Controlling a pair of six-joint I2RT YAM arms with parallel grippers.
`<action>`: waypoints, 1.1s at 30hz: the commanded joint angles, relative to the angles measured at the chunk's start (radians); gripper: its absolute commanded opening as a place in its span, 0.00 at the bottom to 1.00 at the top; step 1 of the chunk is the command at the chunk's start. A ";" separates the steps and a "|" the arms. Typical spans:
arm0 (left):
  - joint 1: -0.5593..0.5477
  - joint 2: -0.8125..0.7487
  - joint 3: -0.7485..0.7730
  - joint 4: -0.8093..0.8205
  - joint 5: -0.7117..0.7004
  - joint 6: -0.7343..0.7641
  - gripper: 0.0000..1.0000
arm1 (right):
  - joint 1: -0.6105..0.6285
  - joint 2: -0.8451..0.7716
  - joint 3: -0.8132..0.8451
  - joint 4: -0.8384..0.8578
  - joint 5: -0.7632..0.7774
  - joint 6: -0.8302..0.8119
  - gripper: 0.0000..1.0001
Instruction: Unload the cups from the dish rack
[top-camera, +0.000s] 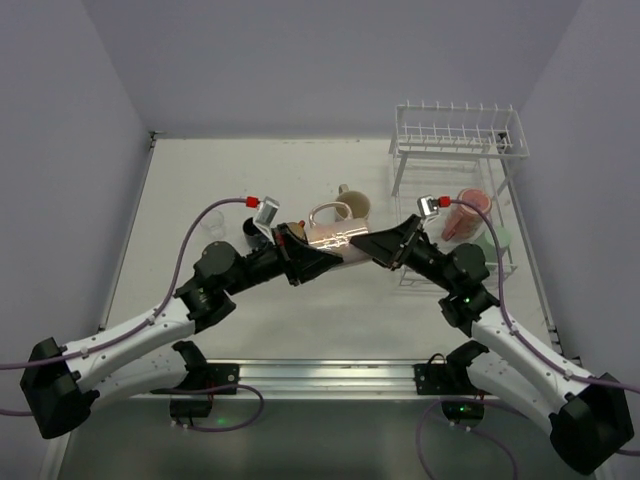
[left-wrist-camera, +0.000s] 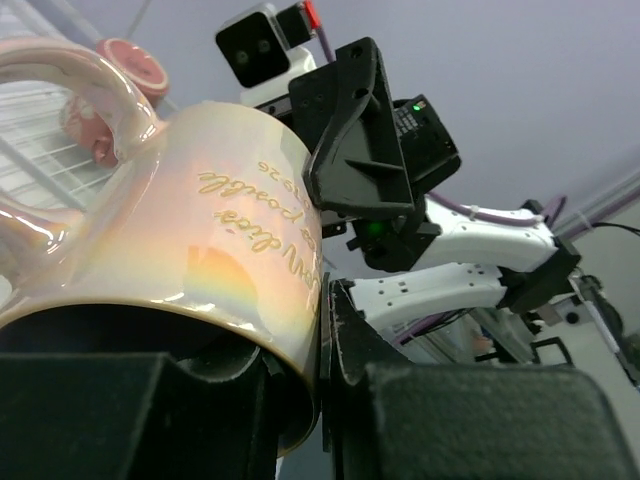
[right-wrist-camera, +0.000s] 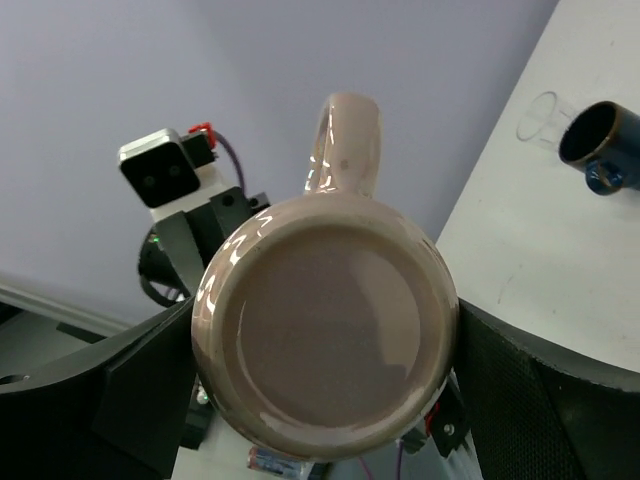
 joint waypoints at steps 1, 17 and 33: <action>0.010 -0.073 0.161 -0.262 -0.210 0.226 0.00 | 0.004 -0.059 0.029 -0.068 0.047 -0.121 0.99; 0.054 0.031 0.628 -1.689 -0.776 0.406 0.00 | 0.007 -0.242 0.035 -0.583 0.204 -0.449 0.99; 0.491 0.327 0.370 -1.345 -0.416 0.624 0.00 | 0.010 -0.388 0.012 -0.676 0.238 -0.522 0.99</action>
